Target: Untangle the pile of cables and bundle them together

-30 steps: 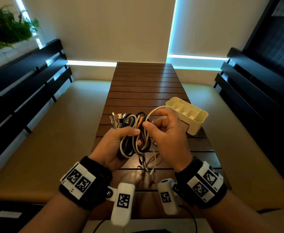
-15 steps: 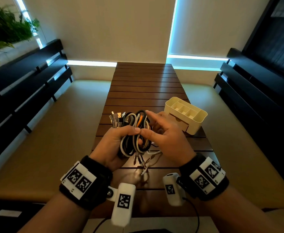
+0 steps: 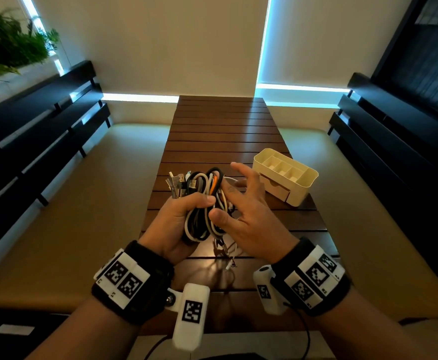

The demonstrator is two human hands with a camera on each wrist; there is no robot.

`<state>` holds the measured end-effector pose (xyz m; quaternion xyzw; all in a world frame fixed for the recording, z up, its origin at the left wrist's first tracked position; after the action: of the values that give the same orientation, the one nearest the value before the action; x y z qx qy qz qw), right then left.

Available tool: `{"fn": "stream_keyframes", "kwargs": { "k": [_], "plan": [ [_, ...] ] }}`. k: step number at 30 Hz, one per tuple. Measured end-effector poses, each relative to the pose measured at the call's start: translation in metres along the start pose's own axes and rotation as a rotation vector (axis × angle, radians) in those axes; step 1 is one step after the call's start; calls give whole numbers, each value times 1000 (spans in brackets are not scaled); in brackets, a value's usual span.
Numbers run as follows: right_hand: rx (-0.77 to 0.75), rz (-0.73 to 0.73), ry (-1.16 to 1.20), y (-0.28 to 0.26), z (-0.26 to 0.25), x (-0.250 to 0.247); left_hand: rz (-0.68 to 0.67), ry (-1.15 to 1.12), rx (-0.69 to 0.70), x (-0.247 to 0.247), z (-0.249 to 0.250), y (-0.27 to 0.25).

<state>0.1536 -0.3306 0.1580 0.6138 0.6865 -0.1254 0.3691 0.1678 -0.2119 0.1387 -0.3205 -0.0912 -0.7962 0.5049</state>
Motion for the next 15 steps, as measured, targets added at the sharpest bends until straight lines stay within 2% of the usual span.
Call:
{"fn": "stream_keyframes", "kwargs": {
  "k": [4,9,15],
  "plan": [
    [-9,55,33,-1,-8,0,35,23,4,-2,-1,2],
    [-100,350,235,-7,-15,-25,42,20,9,-9,4,3],
    [39,282,380,-4,-6,-22,53,-2,17,-13,4,4]
  ]
}}
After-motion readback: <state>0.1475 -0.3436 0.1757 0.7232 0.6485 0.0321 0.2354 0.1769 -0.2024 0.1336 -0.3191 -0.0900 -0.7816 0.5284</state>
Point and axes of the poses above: each hand's wrist, its own y-axis towards the middle knuckle, its own x-axis out of the palm, z = x × y, the point moved 7 cm from there along y, towards the middle knuckle, and after that the axes turned 1 degree about z, right-handed, at the moved point
